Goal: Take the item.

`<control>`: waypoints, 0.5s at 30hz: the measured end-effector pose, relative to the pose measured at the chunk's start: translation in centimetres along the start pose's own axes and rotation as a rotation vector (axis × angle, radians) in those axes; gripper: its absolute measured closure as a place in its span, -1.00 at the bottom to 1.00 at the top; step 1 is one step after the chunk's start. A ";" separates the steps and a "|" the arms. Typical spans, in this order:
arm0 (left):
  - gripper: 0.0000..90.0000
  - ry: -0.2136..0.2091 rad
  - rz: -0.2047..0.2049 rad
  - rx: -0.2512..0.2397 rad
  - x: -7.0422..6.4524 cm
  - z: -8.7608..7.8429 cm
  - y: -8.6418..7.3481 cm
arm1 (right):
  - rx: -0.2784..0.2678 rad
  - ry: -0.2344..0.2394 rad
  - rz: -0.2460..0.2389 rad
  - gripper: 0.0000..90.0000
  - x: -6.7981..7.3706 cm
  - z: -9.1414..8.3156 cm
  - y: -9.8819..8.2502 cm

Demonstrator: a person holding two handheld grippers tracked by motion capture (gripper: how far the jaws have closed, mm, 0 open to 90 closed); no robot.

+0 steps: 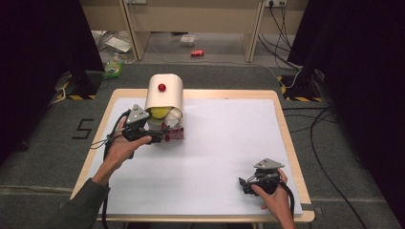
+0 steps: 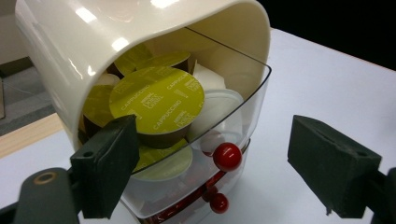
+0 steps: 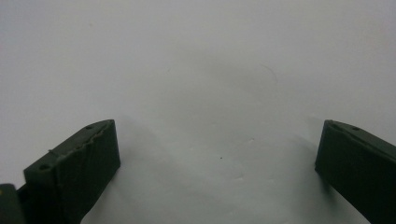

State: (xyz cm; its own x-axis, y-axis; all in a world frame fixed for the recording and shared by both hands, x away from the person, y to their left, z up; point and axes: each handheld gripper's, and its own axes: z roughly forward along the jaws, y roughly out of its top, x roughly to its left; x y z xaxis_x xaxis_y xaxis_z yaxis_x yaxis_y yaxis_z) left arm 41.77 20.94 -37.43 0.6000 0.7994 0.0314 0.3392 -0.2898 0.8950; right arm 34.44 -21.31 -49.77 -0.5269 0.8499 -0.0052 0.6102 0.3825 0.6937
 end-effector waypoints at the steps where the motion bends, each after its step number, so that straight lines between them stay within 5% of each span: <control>1: -0.64 0.004 0.010 0.000 -0.1 -0.1 0.0 | 0.000 0.000 0.001 -1.00 0.0 0.0 0.0; 15: -0.61 -0.027 0.021 0.008 -1.3 -1.7 -0.7 | 0.000 0.000 0.000 -1.00 0.0 0.0 0.0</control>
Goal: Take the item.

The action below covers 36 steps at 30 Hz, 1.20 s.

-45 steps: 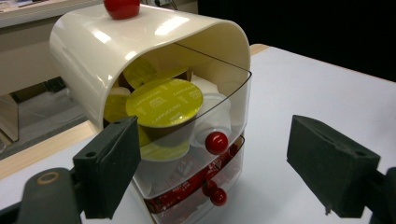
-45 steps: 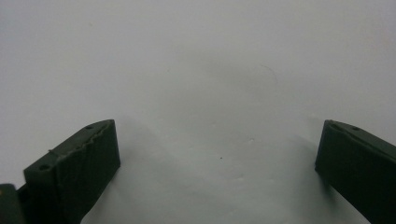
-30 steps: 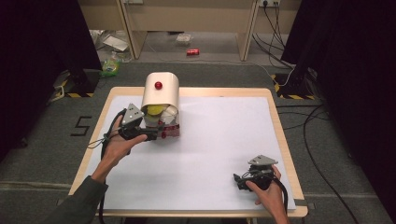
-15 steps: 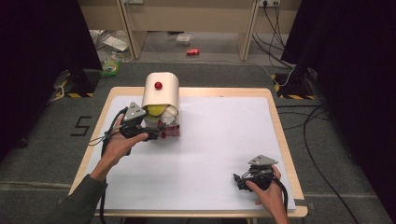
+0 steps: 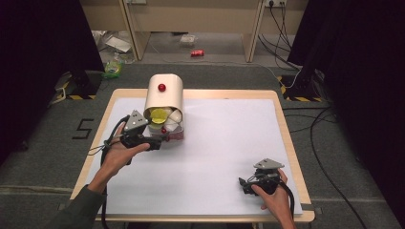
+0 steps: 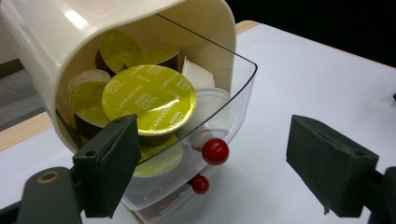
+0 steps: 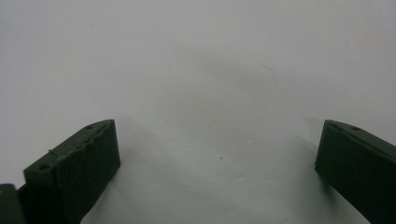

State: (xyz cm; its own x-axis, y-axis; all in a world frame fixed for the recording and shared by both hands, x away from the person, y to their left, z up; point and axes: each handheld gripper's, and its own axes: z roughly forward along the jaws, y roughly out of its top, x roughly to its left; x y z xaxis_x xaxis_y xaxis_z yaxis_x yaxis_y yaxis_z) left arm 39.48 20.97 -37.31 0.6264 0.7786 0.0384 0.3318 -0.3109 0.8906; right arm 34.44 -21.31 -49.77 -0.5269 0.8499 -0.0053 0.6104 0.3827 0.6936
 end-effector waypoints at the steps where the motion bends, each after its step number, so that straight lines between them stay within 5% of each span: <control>1: -0.61 -0.007 0.003 0.001 -0.3 -0.3 -0.1 | 0.000 -0.001 0.000 -1.00 0.0 0.0 0.0; 36: -0.58 0.001 0.054 -0.019 -2.7 -2.3 -2.0 | -0.001 -0.002 0.000 -0.99 0.0 0.0 0.0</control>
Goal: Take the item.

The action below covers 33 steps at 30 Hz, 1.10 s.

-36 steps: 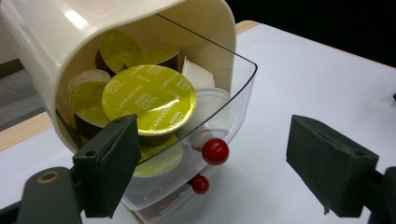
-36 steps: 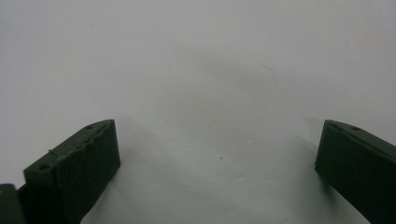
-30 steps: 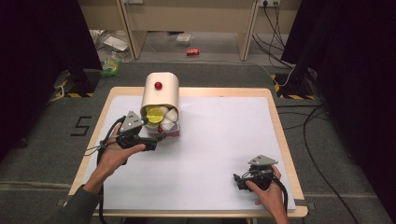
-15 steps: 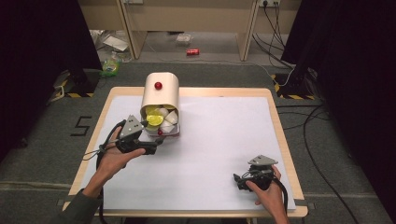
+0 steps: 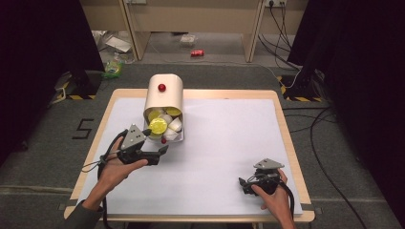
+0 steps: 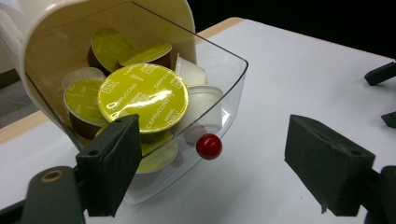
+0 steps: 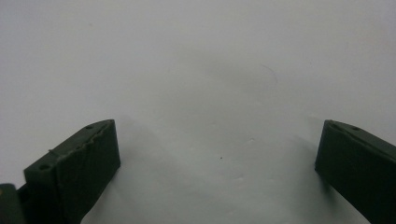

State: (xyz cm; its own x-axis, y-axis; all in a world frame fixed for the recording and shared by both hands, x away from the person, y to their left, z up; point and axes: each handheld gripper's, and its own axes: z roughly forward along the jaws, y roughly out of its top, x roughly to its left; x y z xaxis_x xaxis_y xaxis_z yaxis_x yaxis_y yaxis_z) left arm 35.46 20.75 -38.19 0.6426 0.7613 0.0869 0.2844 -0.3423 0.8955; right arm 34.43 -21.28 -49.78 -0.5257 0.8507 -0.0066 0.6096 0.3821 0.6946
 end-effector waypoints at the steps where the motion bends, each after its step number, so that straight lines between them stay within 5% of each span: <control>1: -0.59 0.000 0.001 -0.002 -0.1 0.0 -0.1 | 0.000 0.000 0.000 -0.99 0.0 0.0 0.0; 33: -0.59 -0.034 -0.021 -0.003 -1.2 -1.0 -1.2 | 0.000 0.000 -0.002 -0.99 0.0 0.0 0.0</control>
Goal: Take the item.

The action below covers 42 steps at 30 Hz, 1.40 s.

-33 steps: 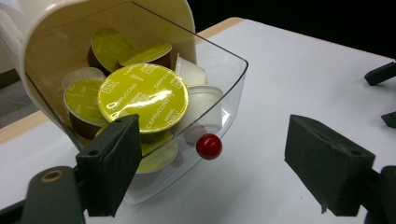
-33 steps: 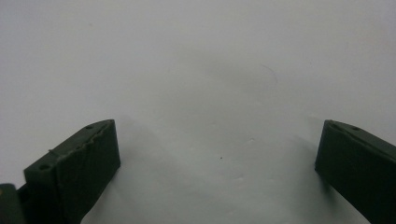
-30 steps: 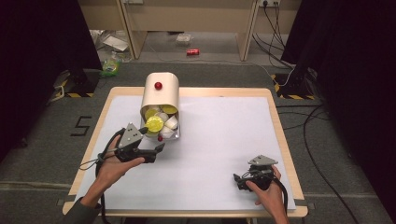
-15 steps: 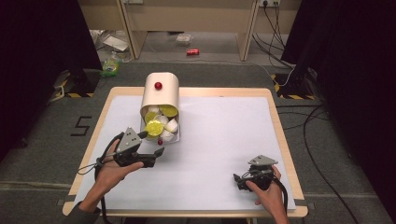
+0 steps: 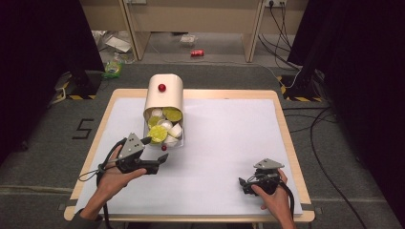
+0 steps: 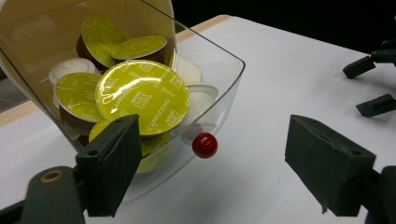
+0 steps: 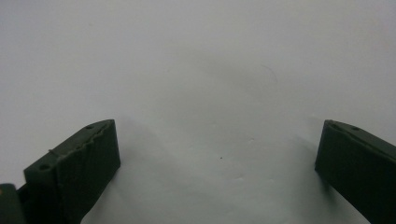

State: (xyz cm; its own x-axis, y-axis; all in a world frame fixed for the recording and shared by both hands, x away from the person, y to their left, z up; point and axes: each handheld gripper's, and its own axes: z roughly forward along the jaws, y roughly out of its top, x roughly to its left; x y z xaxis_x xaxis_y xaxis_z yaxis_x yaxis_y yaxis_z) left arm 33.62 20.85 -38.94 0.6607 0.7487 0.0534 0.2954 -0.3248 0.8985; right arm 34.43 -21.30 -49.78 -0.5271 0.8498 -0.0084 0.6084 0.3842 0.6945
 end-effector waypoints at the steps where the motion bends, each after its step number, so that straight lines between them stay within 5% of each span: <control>1: -0.59 0.000 -0.001 0.000 0.0 0.0 0.0 | 0.001 0.000 0.004 -0.99 0.0 0.0 0.0; 8: -0.59 -0.017 -0.034 -0.010 0.4 -0.2 0.3 | 0.001 0.000 0.004 -0.99 0.0 0.0 0.0; 23: -0.59 0.040 -0.044 -0.053 1.4 -0.4 1.6 | 0.000 0.002 0.004 -0.99 0.0 0.0 0.0; 42: -0.53 0.091 -0.025 -0.015 2.5 1.9 2.5 | 0.000 0.000 0.003 -0.99 0.0 0.0 0.0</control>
State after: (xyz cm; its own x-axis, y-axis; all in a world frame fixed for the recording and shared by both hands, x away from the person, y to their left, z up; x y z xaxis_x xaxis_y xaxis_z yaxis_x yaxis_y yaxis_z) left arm 37.32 20.83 -37.35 0.5875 0.8062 0.0699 0.3001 -0.2973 0.9064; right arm 34.43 -21.28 -49.78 -0.5256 0.8507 -0.0065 0.6096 0.3820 0.6946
